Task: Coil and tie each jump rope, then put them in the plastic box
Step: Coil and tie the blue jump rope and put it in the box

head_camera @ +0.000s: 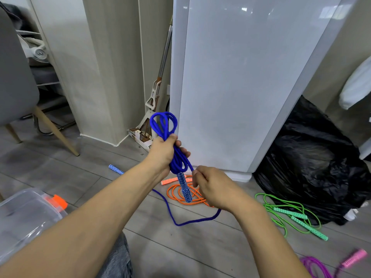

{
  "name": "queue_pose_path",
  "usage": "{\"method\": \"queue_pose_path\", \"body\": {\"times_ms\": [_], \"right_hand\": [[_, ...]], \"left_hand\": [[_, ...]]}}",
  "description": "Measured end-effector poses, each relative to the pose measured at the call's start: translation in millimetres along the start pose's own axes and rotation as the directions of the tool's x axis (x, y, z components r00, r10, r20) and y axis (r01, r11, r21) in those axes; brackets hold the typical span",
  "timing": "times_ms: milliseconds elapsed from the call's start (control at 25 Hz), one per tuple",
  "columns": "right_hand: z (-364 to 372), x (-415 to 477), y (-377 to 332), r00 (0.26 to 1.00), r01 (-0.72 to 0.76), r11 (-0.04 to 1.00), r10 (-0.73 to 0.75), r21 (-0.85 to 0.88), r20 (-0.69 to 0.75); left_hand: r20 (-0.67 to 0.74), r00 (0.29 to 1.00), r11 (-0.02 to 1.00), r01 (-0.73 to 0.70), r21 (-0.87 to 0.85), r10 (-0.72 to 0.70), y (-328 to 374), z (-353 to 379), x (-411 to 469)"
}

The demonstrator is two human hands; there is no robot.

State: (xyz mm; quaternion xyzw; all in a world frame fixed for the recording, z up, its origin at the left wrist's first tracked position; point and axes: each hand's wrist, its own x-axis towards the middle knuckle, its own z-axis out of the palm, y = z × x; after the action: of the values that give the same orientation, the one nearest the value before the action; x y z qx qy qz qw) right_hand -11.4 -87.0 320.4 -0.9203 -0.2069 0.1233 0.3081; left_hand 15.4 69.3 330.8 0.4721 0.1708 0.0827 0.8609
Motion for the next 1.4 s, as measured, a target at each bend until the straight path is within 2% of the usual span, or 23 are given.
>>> {"method": "queue_pose_path", "body": {"times_ms": [80,160,280,360,440,480,560,640,720,920,1080,1160,1320,1400], "right_hand": [[-6,-4,2,0.98,-0.036,0.995,0.017,0.092,0.199],[-13,-8,8,0.946,-0.091,0.99,0.052,0.108,0.32],[-29,-10,26,0.949,-0.183,0.979,0.152,0.088,0.275],[-43,-9,37,0.977,-0.194,0.981,0.189,0.034,0.102],[-50,-7,39,0.97,-0.16,0.985,0.146,-0.059,-0.192],[-51,-7,35,0.937,-0.125,0.989,0.09,-0.084,-0.336],[-48,-9,23,0.874,-0.004,0.999,-0.022,-0.052,-0.486],[-40,-9,12,0.876,0.083,0.996,-0.068,0.011,-0.477],[-32,-7,6,0.899,0.106,0.994,-0.084,0.027,-0.429],[-21,-4,4,0.902,0.123,0.991,-0.091,0.05,-0.422],[-24,-4,6,0.905,0.043,0.999,-0.026,0.03,-0.425],[-26,-4,7,0.906,-0.011,0.999,0.023,0.032,-0.422],[-30,-4,9,0.927,-0.016,0.995,0.052,0.099,-0.372],[-31,-4,10,0.943,-0.016,0.996,0.046,0.093,-0.328]], "left_hand": [[-0.034,0.999,0.999,-0.041,0.029,0.042,4,-5,5],[-0.068,0.989,0.982,-0.125,0.139,0.135,11,-10,8],[-0.084,0.943,0.869,-0.259,0.422,0.322,22,-22,14],[-0.051,0.933,0.793,-0.272,0.545,0.355,25,-27,15],[0.035,0.962,0.8,-0.246,0.548,0.272,22,-23,11],[0.093,0.973,0.809,-0.229,0.541,0.213,20,-19,8],[0.202,0.971,0.797,-0.222,0.562,0.127,14,-14,1],[0.291,0.955,0.793,-0.224,0.566,0.062,8,-10,-5],[0.349,0.937,0.81,-0.218,0.544,0.018,3,-6,-12],[0.436,0.899,0.807,-0.227,0.545,-0.041,-4,5,-29],[0.446,0.873,0.818,-0.105,0.565,-0.196,-4,4,-26],[0.449,0.856,0.76,-0.109,0.641,-0.256,-4,0,-21],[0.497,0.83,0.559,-0.295,0.775,-0.252,-3,-11,-14],[0.499,0.847,0.581,-0.316,0.75,-0.183,-2,-12,-13]]}}
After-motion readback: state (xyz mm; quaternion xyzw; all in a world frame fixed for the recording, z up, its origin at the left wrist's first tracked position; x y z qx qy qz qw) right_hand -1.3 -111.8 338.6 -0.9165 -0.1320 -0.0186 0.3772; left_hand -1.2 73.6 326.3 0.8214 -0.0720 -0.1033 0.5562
